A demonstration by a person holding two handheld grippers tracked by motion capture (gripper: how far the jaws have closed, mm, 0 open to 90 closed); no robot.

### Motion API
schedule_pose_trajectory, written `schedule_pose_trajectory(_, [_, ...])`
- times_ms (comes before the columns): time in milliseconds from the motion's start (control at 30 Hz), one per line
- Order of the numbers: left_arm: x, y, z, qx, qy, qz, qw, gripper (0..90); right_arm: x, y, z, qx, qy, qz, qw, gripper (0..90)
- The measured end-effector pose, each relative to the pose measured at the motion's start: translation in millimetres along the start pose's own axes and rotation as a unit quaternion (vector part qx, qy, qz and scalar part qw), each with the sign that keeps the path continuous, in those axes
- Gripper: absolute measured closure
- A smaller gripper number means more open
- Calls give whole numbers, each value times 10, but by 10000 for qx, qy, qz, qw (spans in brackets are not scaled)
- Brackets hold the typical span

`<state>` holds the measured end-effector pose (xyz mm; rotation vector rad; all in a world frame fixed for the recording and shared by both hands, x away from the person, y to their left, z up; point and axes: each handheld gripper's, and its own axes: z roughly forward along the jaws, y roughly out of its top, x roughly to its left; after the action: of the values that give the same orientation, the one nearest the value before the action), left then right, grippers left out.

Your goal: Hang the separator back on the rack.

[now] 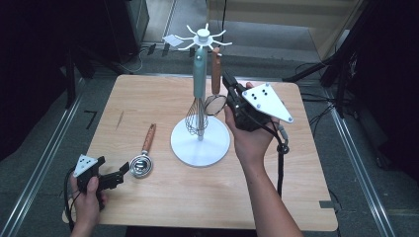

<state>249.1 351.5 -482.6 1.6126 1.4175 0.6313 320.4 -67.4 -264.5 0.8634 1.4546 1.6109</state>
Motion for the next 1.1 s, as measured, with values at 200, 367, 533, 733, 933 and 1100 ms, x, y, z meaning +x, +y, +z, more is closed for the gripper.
schedule_pose_trajectory(200, [3, 1, -2, 9, -7, -10, 10000, 16, -13, 137, 59, -207, 108, -47, 9997, 900])
schedule_pose_trajectory(367, [3, 1, 0, 7, -13, -5, 10000, 16, -13, 241, 54, -336, 202, 94, 9992, 900])
schedule_pose_trajectory(533, [6, 2, -4, 6, 5, -20, 10000, 16, -9, 341, 65, -428, 256, 152, 9986, 900])
schedule_pose_trajectory(733, [5, 2, -1, 6, -3, -14, 10000, 16, 13, 413, 45, -445, 350, 56, 9984, 900])
schedule_pose_trajectory(933, [8, 2, -4, -1, 23, -19, 10000, 16, 106, 436, 16, -452, 534, -33, 9975, 900])
schedule_pose_trajectory(1100, [5, 2, -4, -2, 21, -26, 10000, 16, 183, 458, 10, -433, 646, -84, 9969, 900])
